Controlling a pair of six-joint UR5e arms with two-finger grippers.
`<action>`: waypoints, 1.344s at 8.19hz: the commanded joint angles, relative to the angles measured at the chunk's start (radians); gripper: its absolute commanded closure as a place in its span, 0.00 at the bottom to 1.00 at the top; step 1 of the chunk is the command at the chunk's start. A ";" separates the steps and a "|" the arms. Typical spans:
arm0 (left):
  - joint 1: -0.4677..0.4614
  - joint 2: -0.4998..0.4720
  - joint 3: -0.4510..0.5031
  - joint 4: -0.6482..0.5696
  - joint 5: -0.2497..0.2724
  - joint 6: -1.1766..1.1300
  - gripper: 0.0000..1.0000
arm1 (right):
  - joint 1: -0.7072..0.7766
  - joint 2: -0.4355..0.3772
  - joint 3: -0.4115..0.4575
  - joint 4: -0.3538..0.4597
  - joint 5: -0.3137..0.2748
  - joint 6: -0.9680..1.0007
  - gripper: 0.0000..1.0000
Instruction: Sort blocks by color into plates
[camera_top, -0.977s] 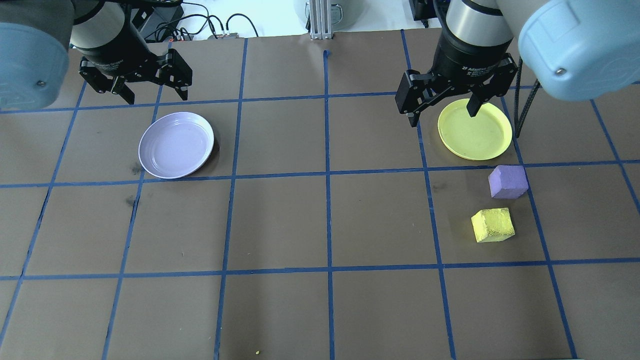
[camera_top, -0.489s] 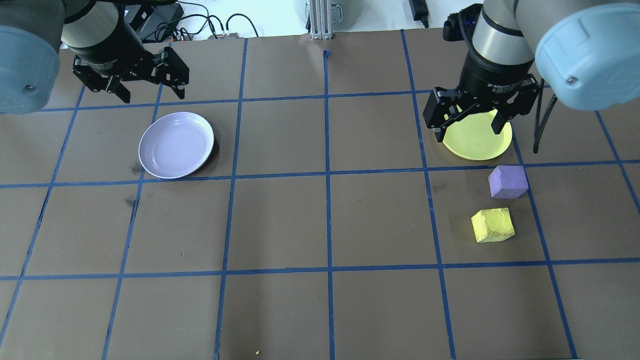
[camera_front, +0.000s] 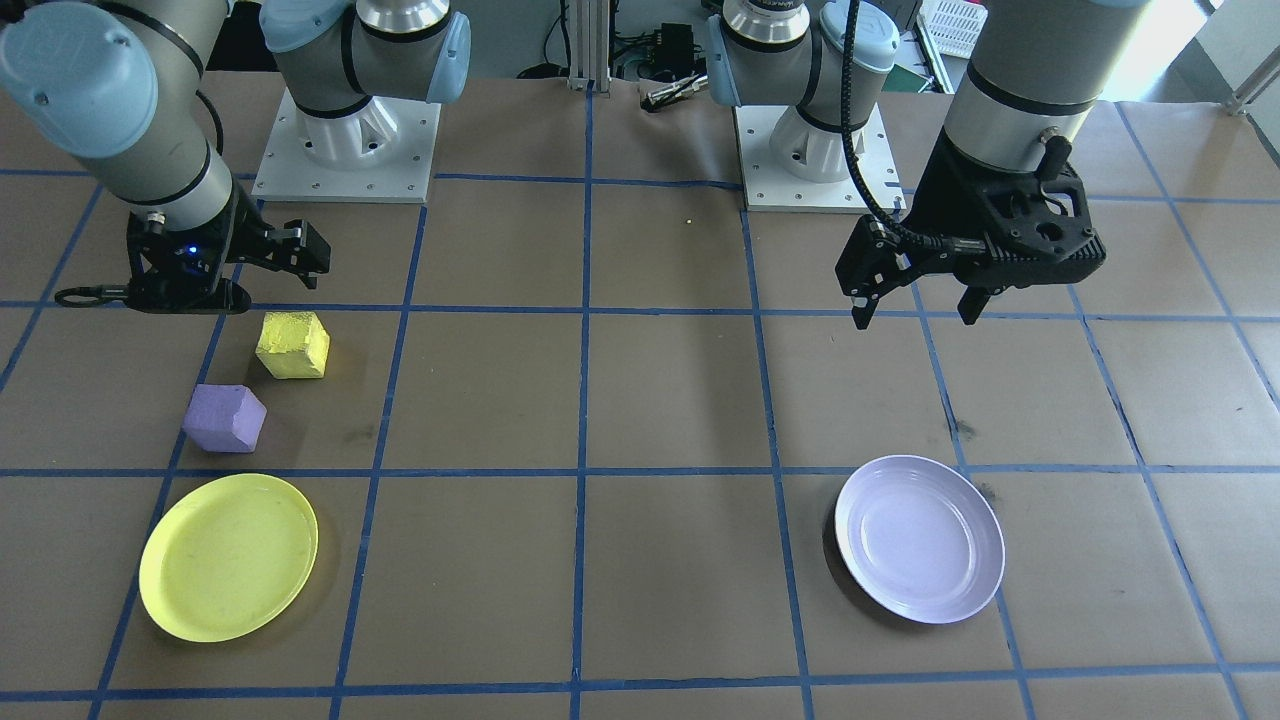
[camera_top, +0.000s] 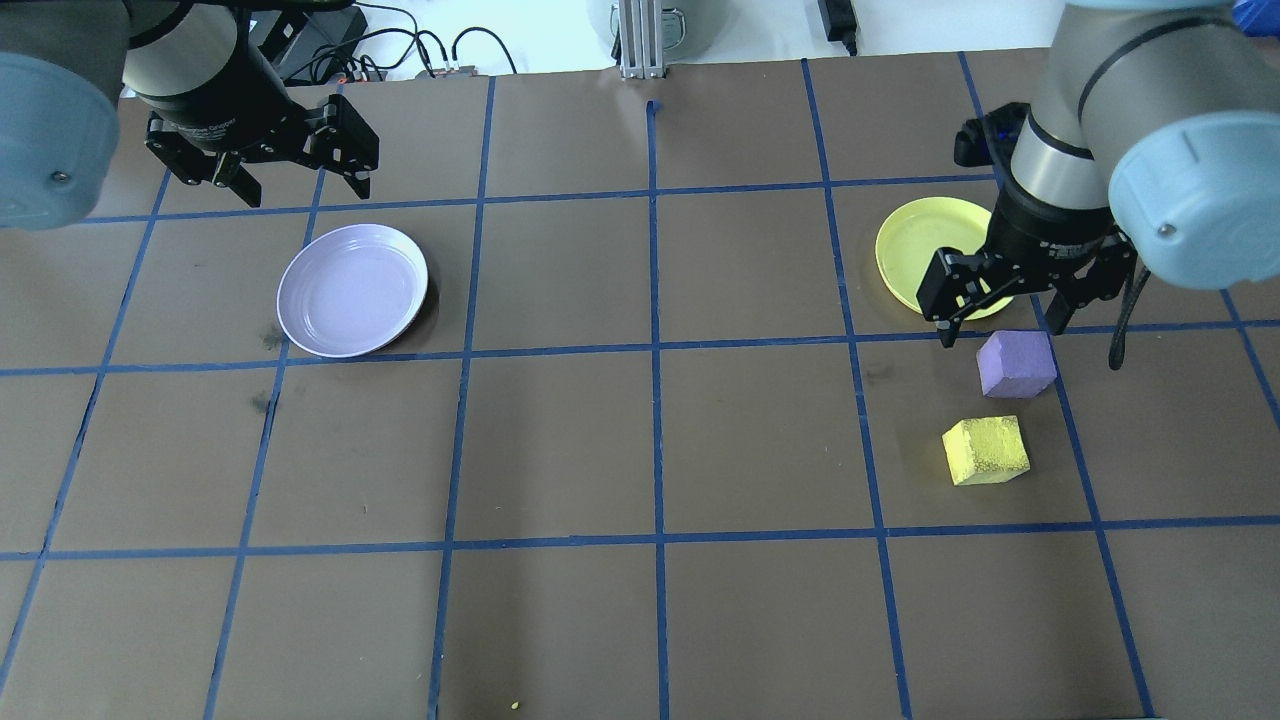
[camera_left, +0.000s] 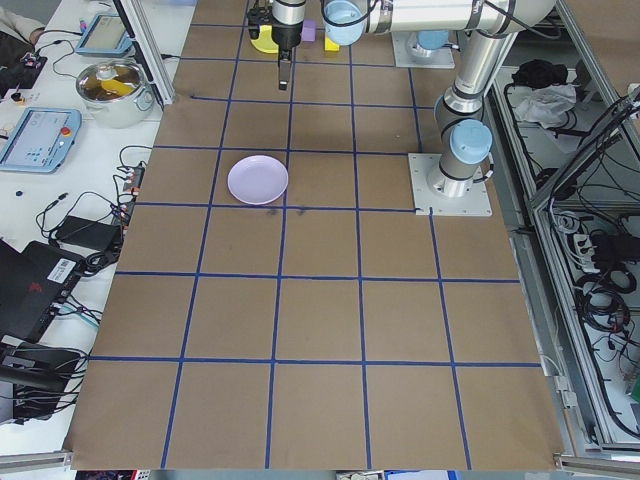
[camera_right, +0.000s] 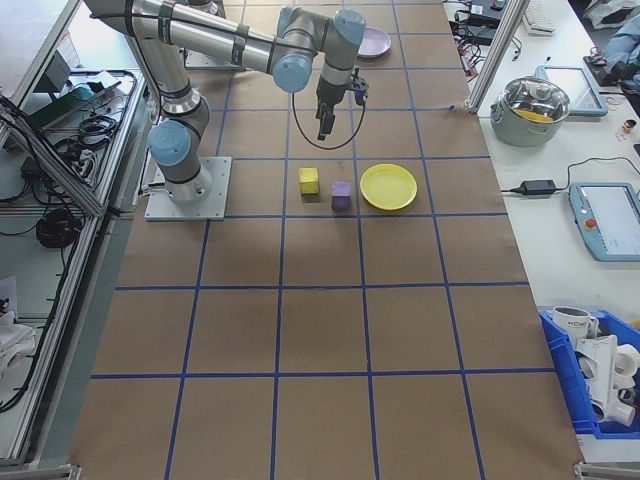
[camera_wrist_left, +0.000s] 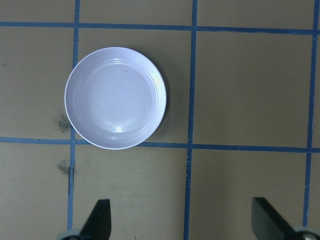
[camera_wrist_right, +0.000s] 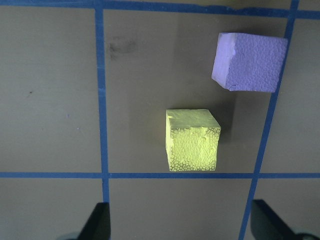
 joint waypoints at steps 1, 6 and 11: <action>0.000 -0.002 -0.002 0.000 0.000 0.000 0.00 | -0.107 0.012 0.183 -0.128 0.019 -0.088 0.00; 0.000 0.000 -0.002 0.000 0.000 0.000 0.00 | -0.107 0.185 0.225 -0.270 -0.010 -0.085 0.09; 0.000 0.000 -0.002 0.000 0.001 -0.002 0.00 | -0.107 0.248 0.217 -0.248 -0.011 -0.042 0.58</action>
